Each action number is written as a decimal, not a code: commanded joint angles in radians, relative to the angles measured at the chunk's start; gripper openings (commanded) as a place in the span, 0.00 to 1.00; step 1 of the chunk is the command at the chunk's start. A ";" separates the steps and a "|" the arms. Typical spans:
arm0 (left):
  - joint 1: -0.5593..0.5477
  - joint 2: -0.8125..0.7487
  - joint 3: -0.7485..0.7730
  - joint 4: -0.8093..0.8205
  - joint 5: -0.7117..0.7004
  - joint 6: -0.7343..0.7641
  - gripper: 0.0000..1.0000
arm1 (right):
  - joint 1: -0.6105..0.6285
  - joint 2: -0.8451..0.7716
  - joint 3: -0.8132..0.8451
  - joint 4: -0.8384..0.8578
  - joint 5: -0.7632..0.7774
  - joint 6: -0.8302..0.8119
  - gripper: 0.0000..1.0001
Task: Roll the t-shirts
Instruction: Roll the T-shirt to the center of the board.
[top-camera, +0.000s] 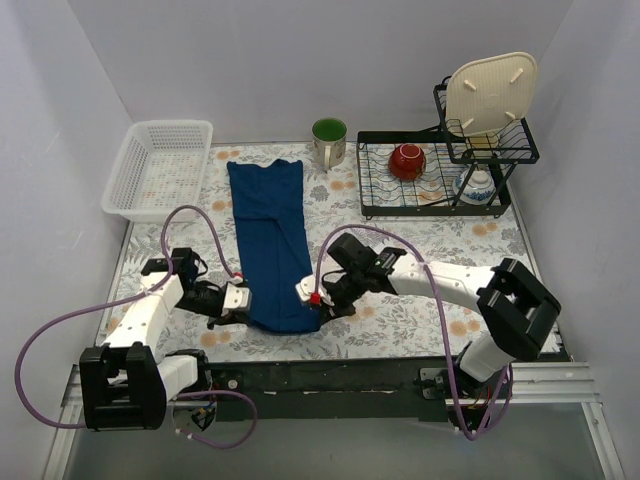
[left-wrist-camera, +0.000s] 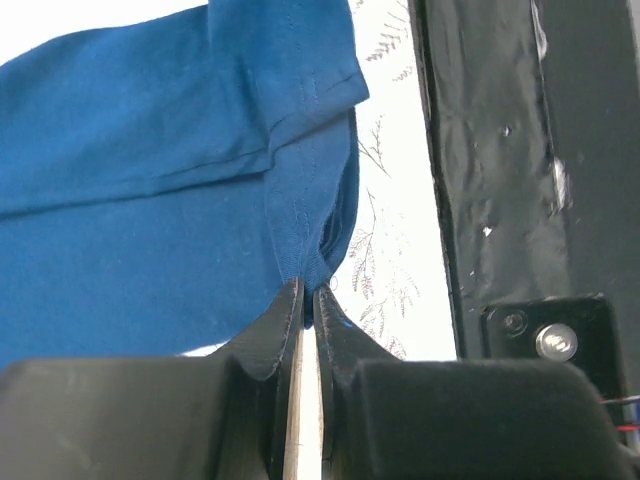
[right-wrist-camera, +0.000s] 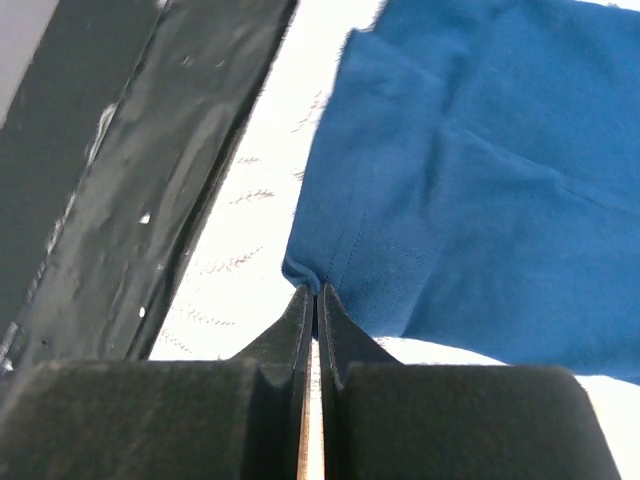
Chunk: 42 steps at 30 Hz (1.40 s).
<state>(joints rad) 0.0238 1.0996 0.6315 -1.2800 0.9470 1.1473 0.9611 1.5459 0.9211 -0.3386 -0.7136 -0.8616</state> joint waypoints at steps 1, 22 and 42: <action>0.001 0.013 0.056 0.079 0.038 -0.263 0.00 | -0.068 0.069 0.122 -0.063 -0.070 0.130 0.01; 0.002 0.022 0.008 0.504 -0.126 -0.905 0.00 | -0.191 0.393 0.499 -0.272 -0.135 0.111 0.01; -0.001 -0.193 0.108 0.443 -0.071 -0.815 0.55 | -0.275 0.195 0.463 -0.135 0.100 0.222 0.55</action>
<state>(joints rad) 0.0246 1.0401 0.7097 -0.7479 0.7528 0.1444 0.7101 1.8996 1.4067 -0.5198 -0.6743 -0.6235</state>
